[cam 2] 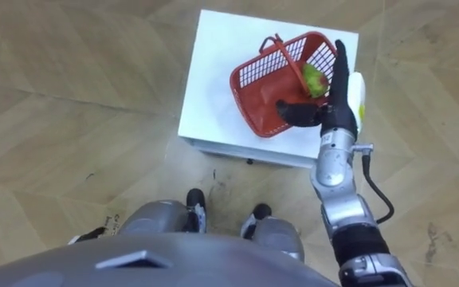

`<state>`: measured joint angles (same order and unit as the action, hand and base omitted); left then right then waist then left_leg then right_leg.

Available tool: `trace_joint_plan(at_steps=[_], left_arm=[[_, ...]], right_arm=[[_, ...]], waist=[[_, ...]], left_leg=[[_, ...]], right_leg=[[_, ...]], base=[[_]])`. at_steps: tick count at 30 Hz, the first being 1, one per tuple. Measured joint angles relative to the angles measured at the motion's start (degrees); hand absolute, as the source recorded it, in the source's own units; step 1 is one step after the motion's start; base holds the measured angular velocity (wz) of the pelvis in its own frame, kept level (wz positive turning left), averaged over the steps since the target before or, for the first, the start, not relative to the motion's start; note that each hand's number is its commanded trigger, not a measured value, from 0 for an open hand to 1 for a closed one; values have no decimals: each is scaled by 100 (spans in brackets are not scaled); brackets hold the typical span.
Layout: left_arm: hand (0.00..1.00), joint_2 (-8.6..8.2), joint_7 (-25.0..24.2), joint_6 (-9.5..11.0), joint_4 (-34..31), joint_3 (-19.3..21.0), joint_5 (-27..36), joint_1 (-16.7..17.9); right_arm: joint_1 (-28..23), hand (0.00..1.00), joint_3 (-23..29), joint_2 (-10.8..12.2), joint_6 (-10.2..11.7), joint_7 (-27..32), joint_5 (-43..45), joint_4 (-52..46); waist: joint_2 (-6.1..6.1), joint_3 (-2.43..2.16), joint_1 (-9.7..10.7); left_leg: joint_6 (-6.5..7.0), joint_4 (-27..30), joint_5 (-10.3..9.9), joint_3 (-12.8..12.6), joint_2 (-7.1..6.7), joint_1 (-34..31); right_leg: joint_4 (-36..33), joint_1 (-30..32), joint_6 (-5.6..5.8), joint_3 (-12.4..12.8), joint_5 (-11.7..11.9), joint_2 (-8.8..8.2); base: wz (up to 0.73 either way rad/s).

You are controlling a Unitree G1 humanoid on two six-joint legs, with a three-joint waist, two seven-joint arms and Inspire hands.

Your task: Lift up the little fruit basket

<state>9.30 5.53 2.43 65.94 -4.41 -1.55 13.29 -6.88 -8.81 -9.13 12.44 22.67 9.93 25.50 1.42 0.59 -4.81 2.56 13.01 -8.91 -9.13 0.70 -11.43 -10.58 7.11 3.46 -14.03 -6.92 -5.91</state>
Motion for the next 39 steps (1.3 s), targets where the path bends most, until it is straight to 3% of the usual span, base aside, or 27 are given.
trace_joint_plan(at_steps=[4,9,15,20,23,26,32,34,39], left_arm=[[0,33,7,67,-72,16,-23,-36],[0,88,13,61,-83,35,-147,-142],[0,86,-6,45,-186,193,-137,-212],[0,78,-64,60,-444,408,-129,-230],[0,69,-165,60,-556,559,-143,-236],[0,45,-195,54,-603,659,-137,-209],[0,30,-227,3,-674,675,-146,-102],[0,6,-255,-94,-616,766,-174,-111],[0,-19,-285,-425,-597,1000,-351,5]], right_arm=[[-147,0,0,-10,1,-50,14,-226],[-303,0,13,-35,12,-75,183,-536],[-584,0,118,-54,11,-102,622,-615],[-866,0,254,-70,29,-38,628,-335],[-892,0,547,-71,-8,-30,642,466],[-965,0,725,-87,-162,-37,630,1088],[-880,0,797,-91,-393,-366,202,2761],[-688,0,797,-89,-637,-673,41,3563],[-546,0,840,-62,-1272,-1194,190,4515]], waist=[[53,13,59],[105,-13,203],[53,-8,367],[-1,-26,468],[-16,-53,481],[-25,-73,474],[-49,-62,487],[-46,-53,512],[-37,-65,509]], left_leg=[[-1,-140,-1,-173,-1,352],[-2,-177,-3,-281,2,543],[-2,-246,-3,-341,-11,739],[-7,-323,-4,-345,-15,959],[-12,-391,-8,-347,-29,1127],[-14,-448,-10,-390,-40,1213],[-24,-484,-29,-415,-39,1378],[-25,-458,-85,-396,-43,1401],[-33,-426,-127,-344,-53,1499]], right_leg=[[13,-216,0,127,0,2],[18,-341,0,205,0,3],[91,-469,0,284,0,10],[109,-653,1,281,0,15],[109,-781,17,279,-11,12],[102,-851,36,308,-23,9],[163,-1020,38,301,-25,14],[193,-1110,39,285,-55,10],[181,-1211,31,233,-120,4]], base=[[-22],[-12],[-6],[-1],[0],[-9],[-3],[0],[5]])
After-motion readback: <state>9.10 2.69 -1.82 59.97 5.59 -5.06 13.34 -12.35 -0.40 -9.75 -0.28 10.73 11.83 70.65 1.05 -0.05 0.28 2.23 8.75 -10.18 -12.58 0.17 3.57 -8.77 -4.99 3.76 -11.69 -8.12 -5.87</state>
